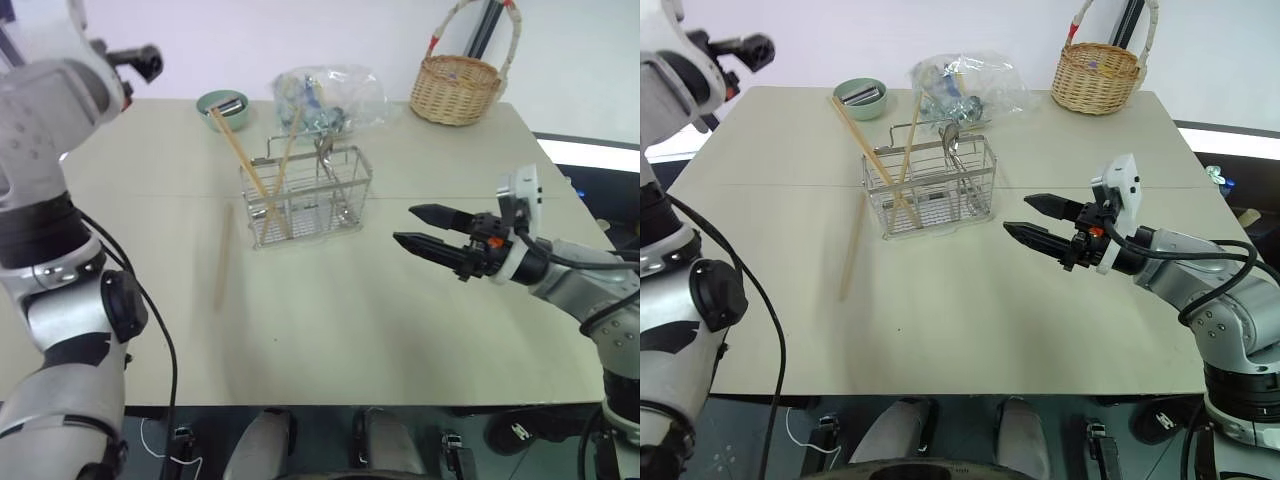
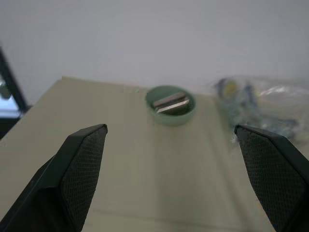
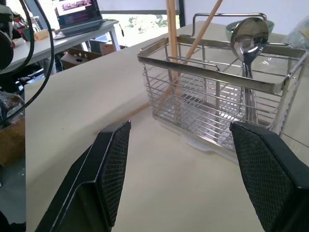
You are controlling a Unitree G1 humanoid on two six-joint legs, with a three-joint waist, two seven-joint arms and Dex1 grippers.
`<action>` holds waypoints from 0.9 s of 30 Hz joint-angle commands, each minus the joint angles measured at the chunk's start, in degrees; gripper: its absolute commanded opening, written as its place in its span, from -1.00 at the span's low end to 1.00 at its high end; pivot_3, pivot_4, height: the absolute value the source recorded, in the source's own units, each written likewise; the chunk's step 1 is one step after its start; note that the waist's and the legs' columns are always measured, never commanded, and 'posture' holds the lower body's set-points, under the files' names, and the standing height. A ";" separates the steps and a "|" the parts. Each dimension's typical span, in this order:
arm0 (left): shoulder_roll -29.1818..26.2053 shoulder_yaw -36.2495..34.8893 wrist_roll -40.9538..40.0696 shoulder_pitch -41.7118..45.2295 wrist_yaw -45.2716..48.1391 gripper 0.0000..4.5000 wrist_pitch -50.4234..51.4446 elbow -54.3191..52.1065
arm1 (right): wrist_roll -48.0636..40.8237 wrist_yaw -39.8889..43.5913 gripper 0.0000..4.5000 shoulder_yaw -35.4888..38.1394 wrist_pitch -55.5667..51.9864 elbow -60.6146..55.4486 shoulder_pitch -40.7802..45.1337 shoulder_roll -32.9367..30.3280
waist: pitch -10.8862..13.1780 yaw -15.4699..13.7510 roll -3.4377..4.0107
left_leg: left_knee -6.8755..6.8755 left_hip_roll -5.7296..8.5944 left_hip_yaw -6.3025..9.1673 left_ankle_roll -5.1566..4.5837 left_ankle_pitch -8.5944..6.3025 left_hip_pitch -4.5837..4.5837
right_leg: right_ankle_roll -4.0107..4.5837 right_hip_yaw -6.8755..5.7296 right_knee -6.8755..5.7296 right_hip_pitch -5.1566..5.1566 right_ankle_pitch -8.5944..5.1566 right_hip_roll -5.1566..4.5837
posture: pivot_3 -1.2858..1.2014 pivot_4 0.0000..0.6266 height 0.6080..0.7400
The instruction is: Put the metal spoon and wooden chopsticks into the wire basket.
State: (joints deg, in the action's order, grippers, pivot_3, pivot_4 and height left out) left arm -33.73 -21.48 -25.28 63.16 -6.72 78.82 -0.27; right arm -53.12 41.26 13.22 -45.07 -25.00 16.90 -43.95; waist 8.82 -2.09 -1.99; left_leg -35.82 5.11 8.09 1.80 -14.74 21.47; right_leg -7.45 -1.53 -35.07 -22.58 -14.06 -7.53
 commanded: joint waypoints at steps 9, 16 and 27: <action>8.35 -0.11 5.75 -13.52 -1.07 0.98 5.92 -6.11 | -0.54 -0.38 0.50 1.04 -0.27 -2.30 -0.37 -0.33 | 0.03 -0.16 -0.07 | -0.06 0.01 0.01 0.06 0.01 0.05 | 0.01 -0.01 0.03 0.02 0.01 -0.05 | 0.03 -0.52 0.22; 13.95 5.22 8.59 -17.48 2.05 0.98 0.12 5.54 | -1.37 -1.32 0.50 1.30 -0.99 -3.04 -1.05 0.02 | 0.02 -0.20 -0.09 | -0.09 0.02 0.00 0.06 0.02 0.05 | 0.01 -0.03 0.03 0.04 0.01 -0.07 | 0.03 -0.52 0.22; 9.65 18.64 13.76 -9.06 16.75 0.98 -14.12 30.61 | -3.05 -2.56 0.50 1.74 -0.55 -6.01 -4.80 1.19 | 0.01 -0.24 -0.07 | -0.07 0.02 -0.04 0.04 0.01 0.06 | 0.00 -0.05 0.08 0.03 0.00 -0.10 | 0.03 -0.52 0.22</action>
State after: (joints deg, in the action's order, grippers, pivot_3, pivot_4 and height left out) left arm -23.63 -4.15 -12.64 52.43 8.11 66.59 28.57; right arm -55.22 38.99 13.57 -46.48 -28.92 12.34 -43.39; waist 8.83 -2.33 -2.06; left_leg -35.88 5.12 8.08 1.84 -14.74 21.53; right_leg -7.45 -1.59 -35.00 -22.54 -14.05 -7.63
